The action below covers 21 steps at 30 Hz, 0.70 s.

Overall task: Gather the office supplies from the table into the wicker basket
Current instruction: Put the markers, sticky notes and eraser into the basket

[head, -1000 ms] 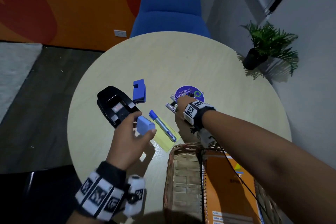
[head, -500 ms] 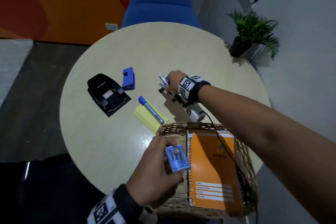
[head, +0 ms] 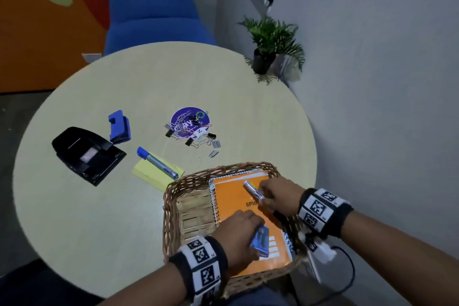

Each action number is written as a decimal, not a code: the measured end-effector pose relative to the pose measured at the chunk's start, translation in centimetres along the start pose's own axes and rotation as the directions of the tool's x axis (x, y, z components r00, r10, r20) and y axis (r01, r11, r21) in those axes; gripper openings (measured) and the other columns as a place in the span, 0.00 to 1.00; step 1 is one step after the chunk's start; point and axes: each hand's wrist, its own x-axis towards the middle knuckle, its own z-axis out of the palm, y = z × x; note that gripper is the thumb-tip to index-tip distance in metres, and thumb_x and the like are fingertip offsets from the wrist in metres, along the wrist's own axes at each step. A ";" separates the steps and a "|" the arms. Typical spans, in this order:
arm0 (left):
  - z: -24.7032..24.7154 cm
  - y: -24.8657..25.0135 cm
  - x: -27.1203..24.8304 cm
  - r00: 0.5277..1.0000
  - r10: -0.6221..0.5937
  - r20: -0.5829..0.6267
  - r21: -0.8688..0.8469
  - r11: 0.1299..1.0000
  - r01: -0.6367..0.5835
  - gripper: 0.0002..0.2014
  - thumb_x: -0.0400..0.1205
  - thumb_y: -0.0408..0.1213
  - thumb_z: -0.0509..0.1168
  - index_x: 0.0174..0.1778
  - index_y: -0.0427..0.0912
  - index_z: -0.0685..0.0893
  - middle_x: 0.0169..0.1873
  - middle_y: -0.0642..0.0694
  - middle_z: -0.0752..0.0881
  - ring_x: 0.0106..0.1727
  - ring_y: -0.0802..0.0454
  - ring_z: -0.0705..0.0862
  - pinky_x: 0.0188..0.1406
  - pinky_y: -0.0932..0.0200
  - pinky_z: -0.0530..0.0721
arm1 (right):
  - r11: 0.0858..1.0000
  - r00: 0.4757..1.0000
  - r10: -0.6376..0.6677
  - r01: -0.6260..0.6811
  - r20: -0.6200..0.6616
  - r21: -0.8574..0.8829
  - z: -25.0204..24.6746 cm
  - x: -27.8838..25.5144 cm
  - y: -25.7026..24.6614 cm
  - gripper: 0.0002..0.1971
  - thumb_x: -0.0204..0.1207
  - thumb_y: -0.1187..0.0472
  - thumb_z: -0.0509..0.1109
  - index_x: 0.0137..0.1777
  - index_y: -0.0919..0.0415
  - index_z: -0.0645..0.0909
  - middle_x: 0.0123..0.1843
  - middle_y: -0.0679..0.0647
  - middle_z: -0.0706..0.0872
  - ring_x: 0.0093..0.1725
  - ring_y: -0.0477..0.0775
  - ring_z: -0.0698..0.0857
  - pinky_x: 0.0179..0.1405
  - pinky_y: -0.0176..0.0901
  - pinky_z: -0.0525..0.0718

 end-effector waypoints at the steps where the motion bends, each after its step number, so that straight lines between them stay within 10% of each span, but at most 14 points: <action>1: -0.1 0.1 0.2 1.000 -0.029 0.008 0.038 0.999 0.028 0.29 0.71 0.46 0.73 0.66 0.44 0.72 0.61 0.43 0.77 0.62 0.41 0.75 0.57 0.46 0.78 | 1.000 1.000 0.023 -0.023 -0.021 0.016 0.7 -0.1 0.1 0.07 0.75 0.54 0.68 0.43 0.53 0.74 0.45 0.57 0.85 0.45 0.59 0.82 0.44 0.47 0.78; 8: -1.3 -0.8 0.9 0.971 -0.237 -0.003 0.000 0.971 0.237 0.39 0.66 0.52 0.78 0.67 0.41 0.69 0.62 0.43 0.72 0.58 0.39 0.79 0.50 0.48 0.78 | 0.980 0.985 0.155 -0.142 -0.082 0.141 3.4 -0.3 0.4 0.13 0.70 0.48 0.72 0.37 0.52 0.71 0.41 0.52 0.81 0.44 0.56 0.81 0.41 0.46 0.76; 13: -5.5 -3.5 -3.6 0.943 -0.297 -0.152 -0.211 0.942 0.262 0.40 0.68 0.55 0.75 0.74 0.47 0.69 0.69 0.49 0.75 0.68 0.49 0.75 0.67 0.54 0.75 | 0.979 0.979 0.181 -0.172 -0.089 0.106 1.6 -1.0 0.2 0.17 0.66 0.46 0.76 0.43 0.54 0.74 0.45 0.54 0.85 0.45 0.56 0.83 0.40 0.45 0.78; 17: -11.6 -8.6 -7.1 0.826 -0.410 -0.386 -0.351 0.894 0.280 0.21 0.75 0.49 0.72 0.61 0.47 0.81 0.50 0.49 0.85 0.45 0.54 0.85 0.48 0.59 0.81 | 0.989 0.972 0.137 -0.143 -0.189 -0.020 -2.1 -2.0 -2.0 0.19 0.70 0.41 0.72 0.51 0.55 0.76 0.44 0.53 0.83 0.45 0.56 0.81 0.40 0.46 0.77; 21: -15.3 -16.6 -7.0 0.698 -0.497 -0.516 -0.259 0.867 0.426 0.13 0.79 0.39 0.68 0.59 0.43 0.82 0.51 0.46 0.86 0.47 0.47 0.86 0.49 0.55 0.82 | 0.997 0.952 -0.024 -0.001 -0.305 -0.082 -6.1 0.5 -7.0 0.22 0.72 0.40 0.70 0.59 0.53 0.77 0.49 0.54 0.88 0.50 0.58 0.86 0.43 0.46 0.81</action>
